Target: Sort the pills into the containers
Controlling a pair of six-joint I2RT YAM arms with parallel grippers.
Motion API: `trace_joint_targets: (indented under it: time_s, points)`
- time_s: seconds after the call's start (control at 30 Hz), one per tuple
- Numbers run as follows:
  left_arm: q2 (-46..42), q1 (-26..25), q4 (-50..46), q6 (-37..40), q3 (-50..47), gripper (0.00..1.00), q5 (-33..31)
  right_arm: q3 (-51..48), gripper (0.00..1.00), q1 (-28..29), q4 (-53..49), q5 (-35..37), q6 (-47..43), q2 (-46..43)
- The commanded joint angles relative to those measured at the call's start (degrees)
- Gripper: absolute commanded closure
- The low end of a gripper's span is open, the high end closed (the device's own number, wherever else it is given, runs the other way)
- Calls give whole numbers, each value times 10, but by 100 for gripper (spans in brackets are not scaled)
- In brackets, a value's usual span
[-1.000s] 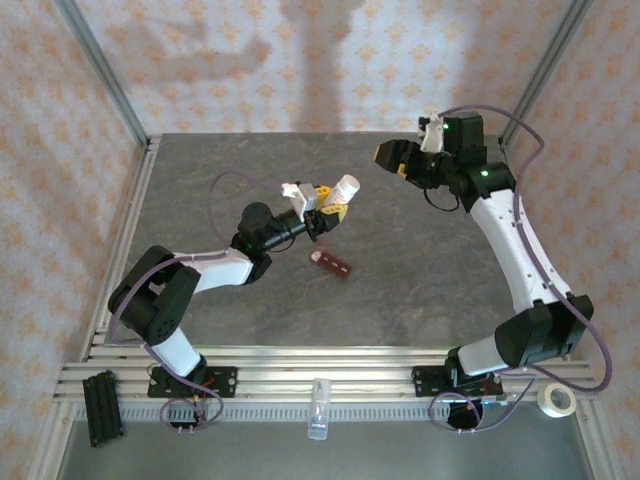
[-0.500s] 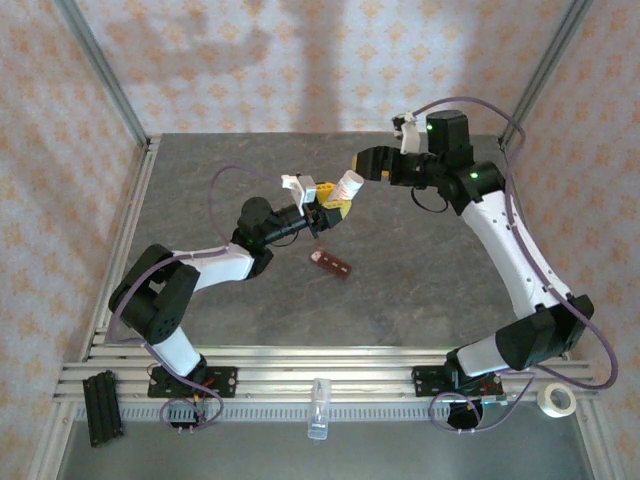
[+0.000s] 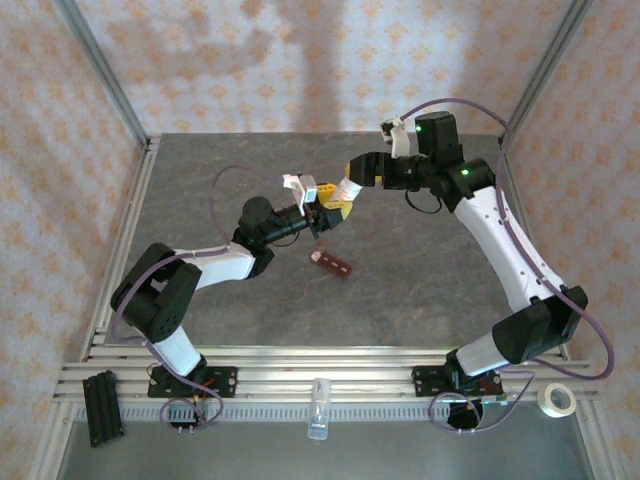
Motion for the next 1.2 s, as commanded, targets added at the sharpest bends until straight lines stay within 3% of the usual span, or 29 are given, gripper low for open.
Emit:
trace_joint_targets:
  time_s: [0.0,0.83,1.17]
  points:
    - [1,7,33,-6,17,100,13,16,29,5,-10,-15,-14,3]
    - [2,6,33,-6,22,100,10,-2,60,7,-10,-25,-6,13]
    - [-25,-3,19,55,2,100,-63,-60,63,19,39,47,107,5]
